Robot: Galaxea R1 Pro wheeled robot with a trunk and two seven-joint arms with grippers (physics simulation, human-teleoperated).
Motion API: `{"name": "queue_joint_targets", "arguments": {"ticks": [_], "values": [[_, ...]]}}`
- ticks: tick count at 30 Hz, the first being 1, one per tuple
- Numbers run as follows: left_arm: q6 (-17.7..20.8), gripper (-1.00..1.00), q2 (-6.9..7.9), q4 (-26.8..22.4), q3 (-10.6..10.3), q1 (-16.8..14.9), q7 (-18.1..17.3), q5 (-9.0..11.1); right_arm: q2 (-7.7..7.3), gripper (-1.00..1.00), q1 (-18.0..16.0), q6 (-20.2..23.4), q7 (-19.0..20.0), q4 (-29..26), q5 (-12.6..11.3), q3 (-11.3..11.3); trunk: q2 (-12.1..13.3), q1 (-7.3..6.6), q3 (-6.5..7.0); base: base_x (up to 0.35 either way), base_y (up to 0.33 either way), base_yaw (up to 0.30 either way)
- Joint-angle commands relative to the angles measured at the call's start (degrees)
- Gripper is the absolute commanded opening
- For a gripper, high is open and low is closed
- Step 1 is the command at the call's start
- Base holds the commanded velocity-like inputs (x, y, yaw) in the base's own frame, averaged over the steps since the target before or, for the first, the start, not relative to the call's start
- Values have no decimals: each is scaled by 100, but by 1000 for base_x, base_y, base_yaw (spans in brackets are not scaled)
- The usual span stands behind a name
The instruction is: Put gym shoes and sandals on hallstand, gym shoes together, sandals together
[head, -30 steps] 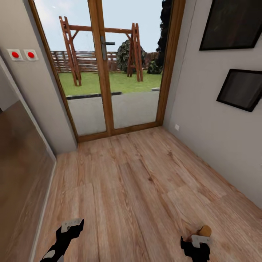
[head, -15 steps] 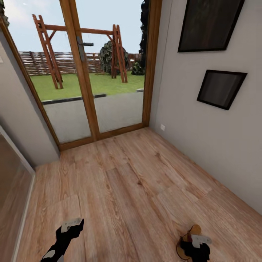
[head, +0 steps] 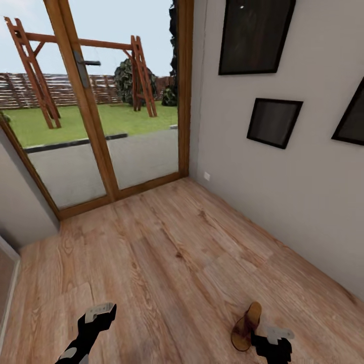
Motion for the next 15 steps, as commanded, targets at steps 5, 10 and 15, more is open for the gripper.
{"name": "queue_joint_targets", "arguments": {"ticks": [5,10,15], "values": [[-13,100,3,2,-9,-2,-42,63,1,100,-4,-21,-1,6,-21,5,-2,-1,12,89,83,-259],[-13,100,3,1,-10,-2,-42,65,1,100,-4,-21,-1,6,-20,6,-2,-1,28,184,224,-259],[-13,100,3,3,-6,-2,-42,63,1,100,-4,-21,-1,6,-21,6,-2,-1,44,162,263,-259]]}}
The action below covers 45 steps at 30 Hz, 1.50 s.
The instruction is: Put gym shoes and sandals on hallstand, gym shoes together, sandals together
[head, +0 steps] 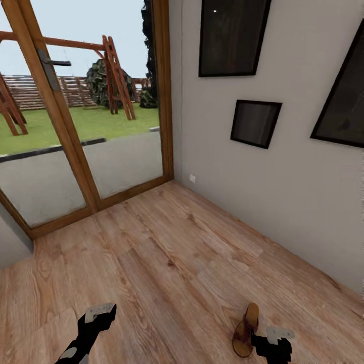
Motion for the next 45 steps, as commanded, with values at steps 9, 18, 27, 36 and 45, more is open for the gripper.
{"name": "queue_joint_targets", "arguments": {"ticks": [9,18,27,36,45], "values": [[-13,100,2,9,-8,-2,-42,60,1,100,-5,-24,-3,7,-21,6,-2,1,25,40,81,-259],[-13,100,2,7,-13,-2,-42,61,1,100,-5,-24,-3,7,-20,6,-2,1,54,30,2,-259],[-13,100,2,9,-15,-2,-42,60,1,100,-5,-24,-3,7,-20,6,-2,1,83,115,134,-259],[-13,100,-1,11,-15,-2,-42,56,1,100,-5,-23,-3,7,-21,7,-2,1,112,94,141,-259],[-19,100,-1,12,-15,-2,-42,60,1,100,-5,-19,-3,7,-21,5,-2,1,142,6,8,-259]]}}
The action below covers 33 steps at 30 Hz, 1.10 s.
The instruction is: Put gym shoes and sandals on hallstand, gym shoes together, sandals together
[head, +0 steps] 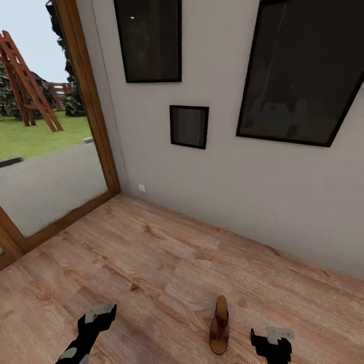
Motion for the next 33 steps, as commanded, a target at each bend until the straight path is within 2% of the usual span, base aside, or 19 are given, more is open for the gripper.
{"name": "queue_joint_targets", "arguments": {"ticks": [1,33], "values": [[-13,100,3,5,-9,-2,-42,60,1,100,-4,-20,-1,6,-22,4,-2,-1,-1,0,1,-259],[-17,100,6,5,-9,-2,-42,57,1,100,-4,-24,-1,6,-23,6,-2,-1,103,0,0,-259]]}}
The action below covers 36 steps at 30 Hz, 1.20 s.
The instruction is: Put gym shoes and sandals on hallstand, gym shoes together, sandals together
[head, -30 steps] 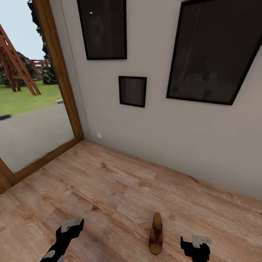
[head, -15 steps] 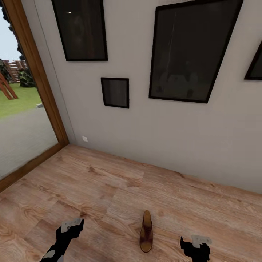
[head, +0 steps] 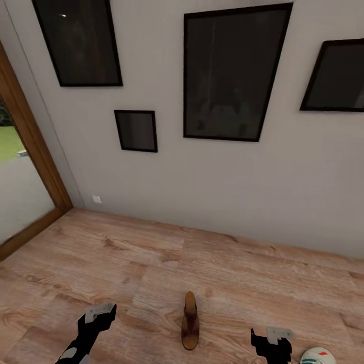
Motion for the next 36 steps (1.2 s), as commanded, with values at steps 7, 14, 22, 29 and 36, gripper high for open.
{"name": "queue_joint_targets", "arguments": {"ticks": [7,14,22,29,36], "values": [[-14,100,3,5,-9,-2,-42,63,1,100,-4,-20,-1,6,-23,2,-2,-1,18,0,0,-259],[-14,100,3,5,-9,-2,-42,64,1,100,-4,-21,-1,6,-24,4,-2,-1,41,0,0,-259],[-16,100,3,5,-9,-2,-42,64,1,100,-4,-23,-1,6,-22,4,-2,-1,67,27,58,-259],[-18,100,3,5,-9,-2,-42,62,1,100,-4,-21,-1,6,-24,4,-2,-1,89,72,189,-259],[-21,100,3,5,-9,-2,-42,61,1,100,-4,-23,-1,6,-23,4,-2,-1,112,7,17,-259]]}}
